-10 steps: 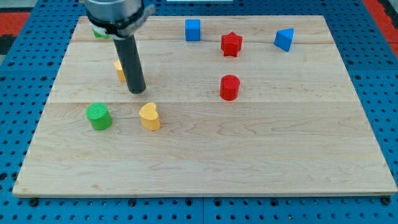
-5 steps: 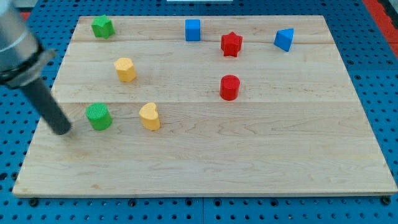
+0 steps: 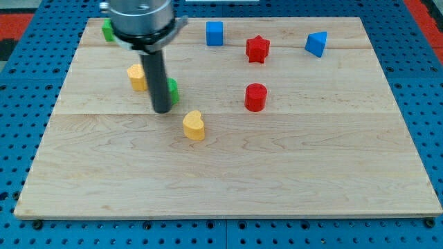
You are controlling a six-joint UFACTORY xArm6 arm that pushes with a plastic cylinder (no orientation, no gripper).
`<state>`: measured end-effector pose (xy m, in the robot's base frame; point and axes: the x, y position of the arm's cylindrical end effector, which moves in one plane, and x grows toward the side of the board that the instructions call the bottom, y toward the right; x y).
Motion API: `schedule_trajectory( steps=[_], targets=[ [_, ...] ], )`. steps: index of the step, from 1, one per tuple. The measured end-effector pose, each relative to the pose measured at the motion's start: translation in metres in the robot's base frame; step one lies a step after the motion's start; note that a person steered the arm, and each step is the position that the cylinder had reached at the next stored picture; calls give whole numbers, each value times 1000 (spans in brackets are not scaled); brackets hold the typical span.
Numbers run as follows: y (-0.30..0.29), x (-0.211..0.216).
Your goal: Move the green circle diagonally top right to the red circle
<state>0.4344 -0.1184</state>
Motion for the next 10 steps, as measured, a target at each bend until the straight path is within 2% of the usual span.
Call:
schedule_trajectory(
  steps=[1,2,5,6,7,8,9,10],
  targets=[
    [-40,0],
    [-54,-7],
    [128,-57],
    [117,-60],
    [71,-60],
    [85,-77],
    [172,-84],
    [223,-84]
  ],
)
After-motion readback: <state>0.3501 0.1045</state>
